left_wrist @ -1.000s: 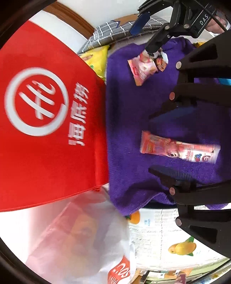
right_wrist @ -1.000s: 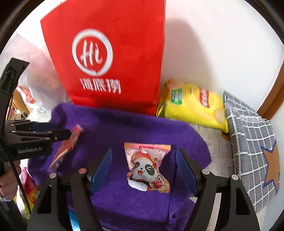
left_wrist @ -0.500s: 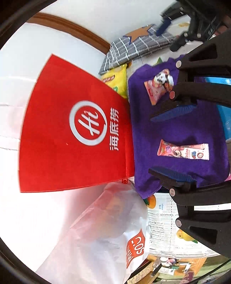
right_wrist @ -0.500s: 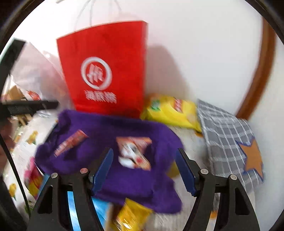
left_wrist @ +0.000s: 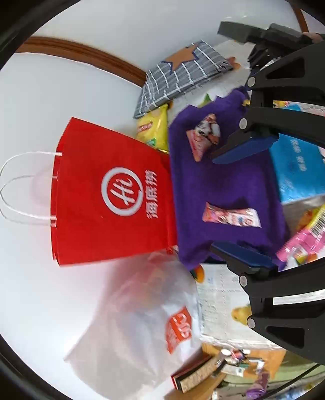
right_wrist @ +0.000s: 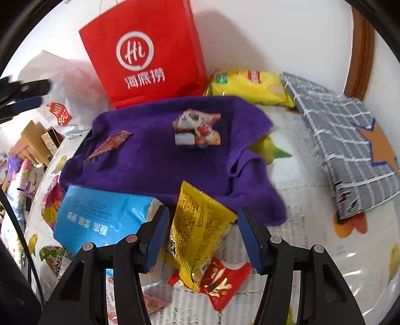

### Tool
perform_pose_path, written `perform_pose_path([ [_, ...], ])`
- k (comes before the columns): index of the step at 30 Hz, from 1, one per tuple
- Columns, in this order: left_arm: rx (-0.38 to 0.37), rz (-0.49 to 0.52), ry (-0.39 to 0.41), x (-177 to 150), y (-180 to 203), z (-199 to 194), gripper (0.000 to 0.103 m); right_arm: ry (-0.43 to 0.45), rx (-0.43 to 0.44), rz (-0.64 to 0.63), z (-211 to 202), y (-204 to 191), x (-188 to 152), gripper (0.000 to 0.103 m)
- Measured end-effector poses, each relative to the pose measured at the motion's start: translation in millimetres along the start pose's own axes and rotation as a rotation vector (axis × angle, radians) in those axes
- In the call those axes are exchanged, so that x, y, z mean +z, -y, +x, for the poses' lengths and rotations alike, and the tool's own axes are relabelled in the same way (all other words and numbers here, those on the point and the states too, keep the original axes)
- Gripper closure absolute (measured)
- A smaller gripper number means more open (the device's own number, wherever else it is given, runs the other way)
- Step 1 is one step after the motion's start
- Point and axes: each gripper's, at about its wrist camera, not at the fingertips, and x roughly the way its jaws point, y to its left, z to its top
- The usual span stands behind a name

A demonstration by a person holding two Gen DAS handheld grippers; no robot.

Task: Organize snacks
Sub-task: 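Grasp the yellow chip bag with the right tool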

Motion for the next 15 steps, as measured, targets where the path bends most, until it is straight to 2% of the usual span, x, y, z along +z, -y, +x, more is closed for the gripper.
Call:
perform_pose_path([
  [3, 0.011, -0.029, -0.011, -17, -12, -8, 0.039, -0.05, 0.014, 0.009, 13, 1, -6, 0.046],
  [5, 0.015, -0.049, -0.022, -30, -20, -12, 0.039, -0.05, 0.009, 0.009, 15, 0, -14, 0.055],
  [6, 0.016, -0.058, -0.027, -38, -24, -13, 0.039, -0.04, 0.01, 0.008, 13, -1, -16, 0.066],
  [15, 0.035, -0.176, -0.081, -101, -62, -16, 0.039, 0.073, 0.037, -0.014, -59, -5, -44, 0.067],
])
